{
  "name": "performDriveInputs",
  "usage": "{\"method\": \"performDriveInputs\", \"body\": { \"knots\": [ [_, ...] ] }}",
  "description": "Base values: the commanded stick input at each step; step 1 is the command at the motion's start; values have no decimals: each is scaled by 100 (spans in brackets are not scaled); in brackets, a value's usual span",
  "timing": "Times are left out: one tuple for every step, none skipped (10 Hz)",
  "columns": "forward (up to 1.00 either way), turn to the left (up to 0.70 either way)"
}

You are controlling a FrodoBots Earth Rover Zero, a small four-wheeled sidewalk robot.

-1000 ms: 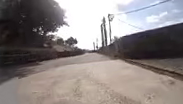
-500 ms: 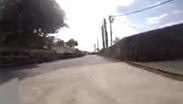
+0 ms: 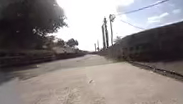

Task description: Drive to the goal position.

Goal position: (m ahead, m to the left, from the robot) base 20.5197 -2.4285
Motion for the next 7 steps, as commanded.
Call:
{"method": "performDriveInputs", "body": {
  "knots": [
    [70,0],
    [70,0],
    [70,0],
    [70,0],
    [70,0],
    [70,0],
    [70,0]
  ]
}}
